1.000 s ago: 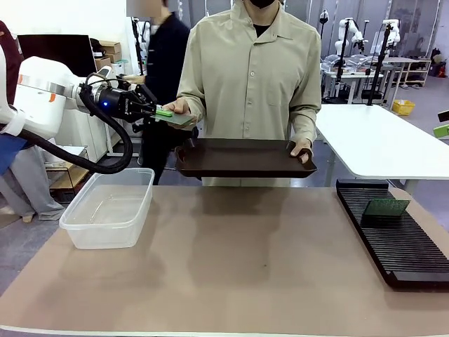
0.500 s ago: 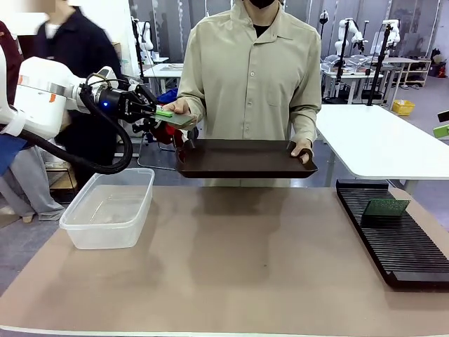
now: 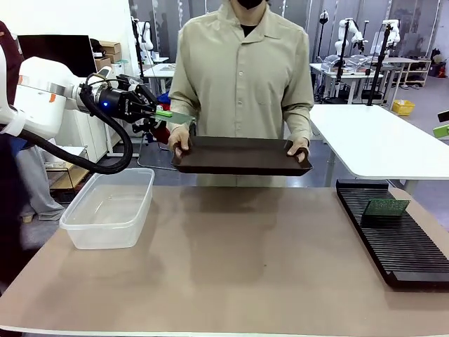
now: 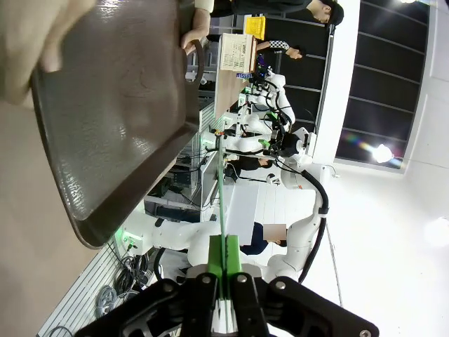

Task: Sort PCBs into racks and boxes based on the side picked up.
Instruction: If the short side of the Blank PCB is picked up, insert it into the PCB Rack ; if the long side is picked up, place it in the Organizing box.

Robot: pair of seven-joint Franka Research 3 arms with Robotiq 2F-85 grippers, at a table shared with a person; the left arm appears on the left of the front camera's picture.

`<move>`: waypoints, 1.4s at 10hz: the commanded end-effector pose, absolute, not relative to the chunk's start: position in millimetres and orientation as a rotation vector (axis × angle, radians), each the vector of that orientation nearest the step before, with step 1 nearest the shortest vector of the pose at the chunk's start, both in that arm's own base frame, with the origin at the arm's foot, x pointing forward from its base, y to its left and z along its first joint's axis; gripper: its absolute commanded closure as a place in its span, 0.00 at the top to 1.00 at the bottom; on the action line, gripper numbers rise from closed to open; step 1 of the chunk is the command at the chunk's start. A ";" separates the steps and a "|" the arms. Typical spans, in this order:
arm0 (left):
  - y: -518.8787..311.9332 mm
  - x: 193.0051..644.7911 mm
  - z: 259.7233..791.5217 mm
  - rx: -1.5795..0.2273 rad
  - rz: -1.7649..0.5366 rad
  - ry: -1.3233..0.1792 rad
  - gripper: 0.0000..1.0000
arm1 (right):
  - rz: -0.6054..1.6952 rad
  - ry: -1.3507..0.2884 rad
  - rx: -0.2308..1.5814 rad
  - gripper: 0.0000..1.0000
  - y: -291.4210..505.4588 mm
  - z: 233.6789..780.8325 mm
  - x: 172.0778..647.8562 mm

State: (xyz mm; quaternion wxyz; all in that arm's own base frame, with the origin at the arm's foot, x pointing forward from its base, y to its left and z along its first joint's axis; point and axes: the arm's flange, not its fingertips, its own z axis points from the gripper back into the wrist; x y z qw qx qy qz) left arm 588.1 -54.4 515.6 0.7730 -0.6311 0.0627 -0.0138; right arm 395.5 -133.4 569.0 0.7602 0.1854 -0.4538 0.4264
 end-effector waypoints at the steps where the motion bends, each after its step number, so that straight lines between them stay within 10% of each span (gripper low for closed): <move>1: -54.8 587.4 515.0 -1.368 -0.029 0.139 0.00 | 0.930 -0.985 0.411 1.00 -133.2 568.5 395.0; 11: -54.4 588.1 515.6 -1.367 -0.030 0.136 0.02 | 0.930 -0.985 0.411 1.00 -133.2 568.5 395.0; 14: -36.1 556.9 551.1 -1.122 -0.053 0.116 0.02 | 0.930 -0.985 0.411 1.00 -133.2 568.5 395.0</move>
